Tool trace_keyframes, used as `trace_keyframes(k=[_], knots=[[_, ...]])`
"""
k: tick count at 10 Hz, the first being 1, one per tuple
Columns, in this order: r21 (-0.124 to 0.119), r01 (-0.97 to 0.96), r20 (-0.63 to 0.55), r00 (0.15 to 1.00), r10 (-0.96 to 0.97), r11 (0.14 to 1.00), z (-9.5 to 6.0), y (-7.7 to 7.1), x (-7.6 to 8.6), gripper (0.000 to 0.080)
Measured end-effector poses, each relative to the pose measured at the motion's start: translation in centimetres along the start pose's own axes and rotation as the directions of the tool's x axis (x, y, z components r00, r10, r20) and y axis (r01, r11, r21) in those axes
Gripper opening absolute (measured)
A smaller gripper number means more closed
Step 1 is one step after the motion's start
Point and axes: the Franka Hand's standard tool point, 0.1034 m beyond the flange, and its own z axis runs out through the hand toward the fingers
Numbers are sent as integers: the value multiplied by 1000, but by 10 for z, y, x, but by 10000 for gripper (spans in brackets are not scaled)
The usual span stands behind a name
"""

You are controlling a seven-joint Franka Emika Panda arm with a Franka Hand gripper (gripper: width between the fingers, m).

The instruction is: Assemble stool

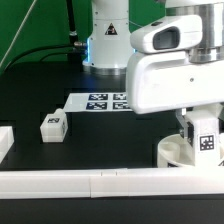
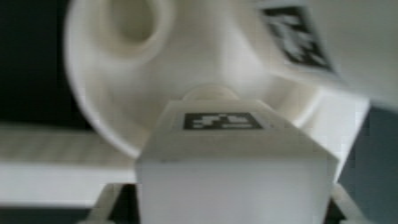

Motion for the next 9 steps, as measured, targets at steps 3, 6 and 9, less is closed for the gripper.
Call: trace_keyframes(k=[3, 6, 9], knots=[[59, -359, 30, 933, 357, 932, -2, 5, 2, 337], [52, -495, 36, 869, 494, 867, -2, 6, 2, 337], [42, -746, 61, 666, 743, 665, -1, 3, -2, 337]])
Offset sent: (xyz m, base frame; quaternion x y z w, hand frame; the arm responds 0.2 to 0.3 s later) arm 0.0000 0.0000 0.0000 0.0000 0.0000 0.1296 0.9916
